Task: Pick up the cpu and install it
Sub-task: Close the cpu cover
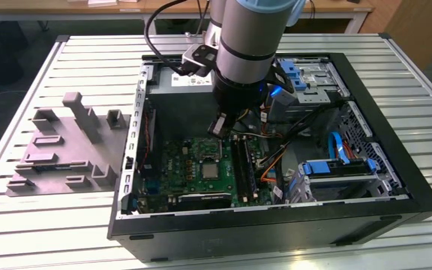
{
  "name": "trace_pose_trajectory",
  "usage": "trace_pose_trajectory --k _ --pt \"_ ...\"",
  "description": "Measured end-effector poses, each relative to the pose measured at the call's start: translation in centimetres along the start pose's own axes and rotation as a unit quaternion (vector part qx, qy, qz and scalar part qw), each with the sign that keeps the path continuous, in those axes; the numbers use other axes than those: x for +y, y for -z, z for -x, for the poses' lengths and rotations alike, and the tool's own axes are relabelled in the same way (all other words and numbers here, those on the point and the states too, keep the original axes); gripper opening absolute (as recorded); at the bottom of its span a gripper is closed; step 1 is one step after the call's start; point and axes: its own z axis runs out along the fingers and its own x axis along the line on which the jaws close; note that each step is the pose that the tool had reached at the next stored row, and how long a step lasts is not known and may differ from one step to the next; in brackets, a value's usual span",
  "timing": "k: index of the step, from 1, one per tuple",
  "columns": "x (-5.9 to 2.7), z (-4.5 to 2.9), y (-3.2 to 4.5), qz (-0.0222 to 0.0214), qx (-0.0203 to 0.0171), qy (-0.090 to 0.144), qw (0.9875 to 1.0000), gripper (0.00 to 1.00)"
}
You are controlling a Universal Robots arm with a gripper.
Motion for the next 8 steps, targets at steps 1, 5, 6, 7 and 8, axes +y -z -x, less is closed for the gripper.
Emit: trace_pose_trajectory --k 1,5,6,7,8 --pt "0.00 0.00 0.00 -0.0020 0.0033 0.000 1.0000 0.11" --pt "0.02 -0.02 -0.03 -0.0091 0.0153 0.000 0.9998 0.11" --pt "0.02 -0.04 -0.03 -0.0101 0.0169 0.000 0.9998 0.11" --pt "0.02 -0.07 -0.03 -0.0106 0.0180 0.000 0.9998 0.11" --pt "0.02 -0.10 -0.04 -0.0111 0.0188 0.000 0.9998 0.11"
